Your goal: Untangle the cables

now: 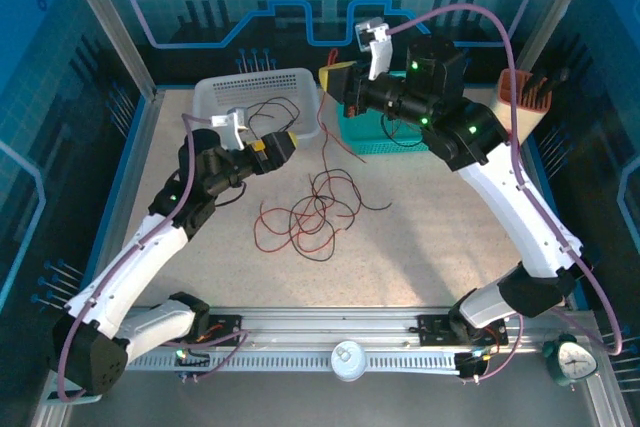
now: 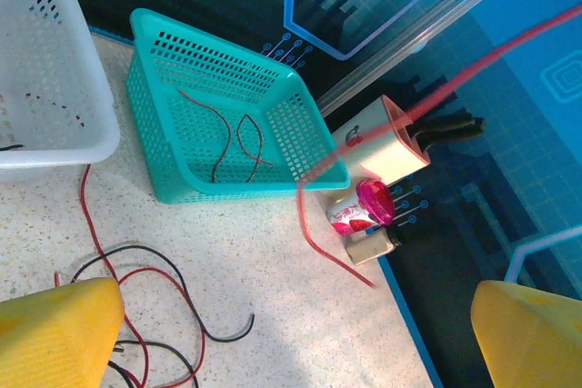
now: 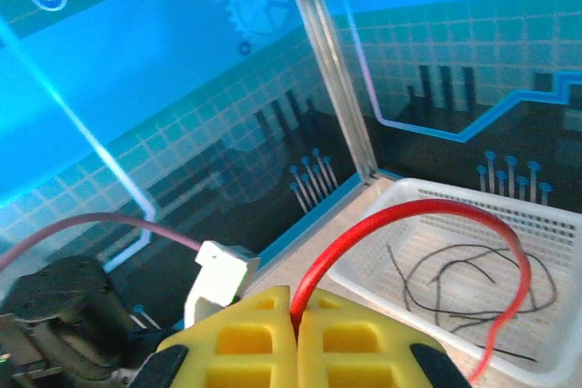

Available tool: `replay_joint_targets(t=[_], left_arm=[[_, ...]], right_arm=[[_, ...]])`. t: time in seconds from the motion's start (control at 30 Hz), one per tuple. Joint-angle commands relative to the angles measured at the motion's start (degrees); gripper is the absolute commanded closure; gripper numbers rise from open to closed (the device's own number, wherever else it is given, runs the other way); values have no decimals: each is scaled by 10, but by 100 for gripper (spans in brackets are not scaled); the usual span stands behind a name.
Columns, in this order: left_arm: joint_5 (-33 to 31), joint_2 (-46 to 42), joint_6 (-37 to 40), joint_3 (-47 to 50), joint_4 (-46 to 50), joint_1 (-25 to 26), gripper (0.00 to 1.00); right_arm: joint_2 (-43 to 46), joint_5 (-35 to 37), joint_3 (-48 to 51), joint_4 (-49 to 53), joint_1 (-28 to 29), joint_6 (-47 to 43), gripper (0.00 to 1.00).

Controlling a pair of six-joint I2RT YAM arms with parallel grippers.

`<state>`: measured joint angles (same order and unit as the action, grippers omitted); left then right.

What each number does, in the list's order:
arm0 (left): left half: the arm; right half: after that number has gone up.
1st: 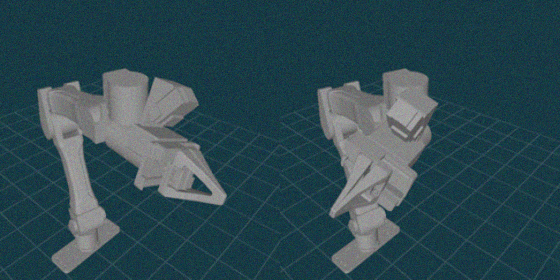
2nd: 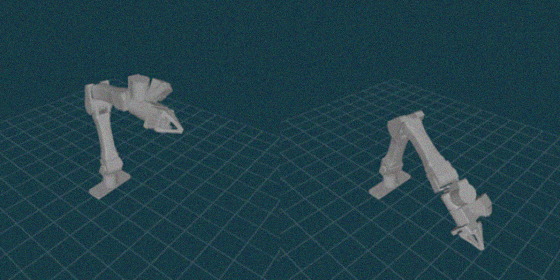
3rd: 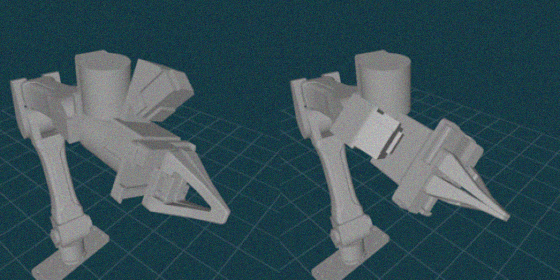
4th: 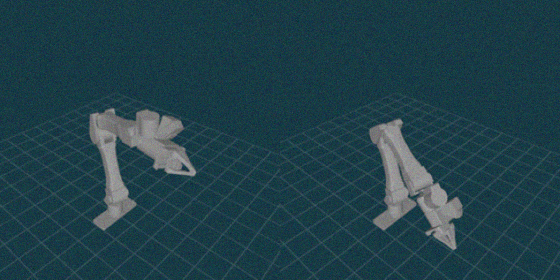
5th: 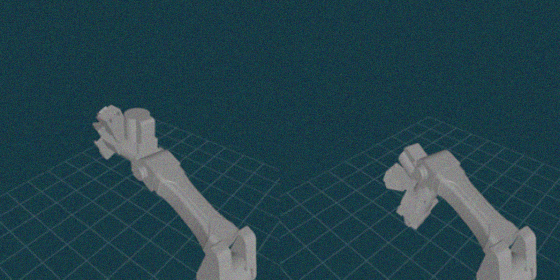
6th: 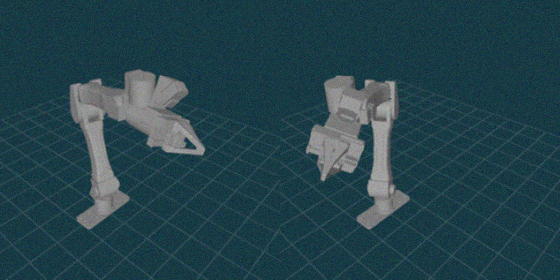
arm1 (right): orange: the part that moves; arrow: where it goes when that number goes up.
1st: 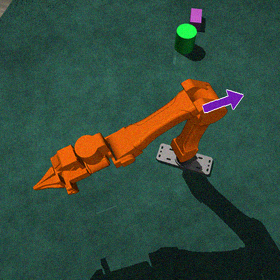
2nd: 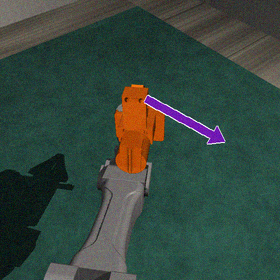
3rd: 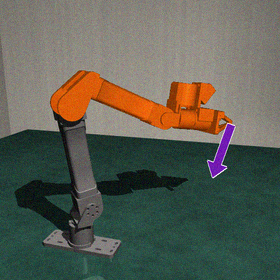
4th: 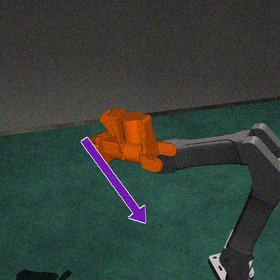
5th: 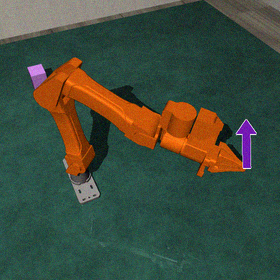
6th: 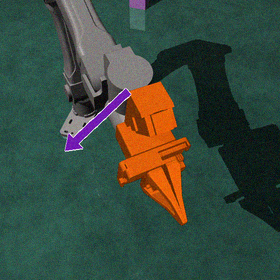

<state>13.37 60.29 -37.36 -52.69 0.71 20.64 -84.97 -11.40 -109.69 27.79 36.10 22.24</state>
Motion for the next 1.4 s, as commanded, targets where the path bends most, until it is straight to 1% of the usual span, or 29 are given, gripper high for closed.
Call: replay_joint_targets(t=[0.0,0.23,0.4,0.57,0.67,0.73,0.8,0.87,1.07,1.27,1.37], left_arm=[[-2,7,10,-23,-13,5,1],[-6,15,13,-25,-12,10,1],[-5,18,12,-26,-11,13,1],[-7,19,11,-21,-11,19,1],[-7,19,11,-20,-10,22,1],[-7,19,12,-20,-8,23,1],[-8,19,13,-19,-6,23,1],[-11,18,14,-17,-7,25,1],[-11,23,7,-13,-16,30,1],[-11,26,8,-16,-13,35,1],[-12,25,8,-17,-11,37,1]], right_arm=[[5,-16,21,-16,-33,5,100],[-49,-47,17,-36,-116,3,100],[-121,-70,-1,-59,-175,-10,100],[-195,-65,-10,-89,-217,-17,100],[-248,-77,-38,-91,-230,-15,100],[-280,-100,-58,-90,-235,-7,100],[-306,-120,-78,-82,-234,0,100],[-322,-121,-83,-79,-232,6,100],[-351,-87,-42,-97,-239,31,100],[-399,-32,-53,-55,-254,27,100],[-431,-26,-65,-32,-257,20,100]])
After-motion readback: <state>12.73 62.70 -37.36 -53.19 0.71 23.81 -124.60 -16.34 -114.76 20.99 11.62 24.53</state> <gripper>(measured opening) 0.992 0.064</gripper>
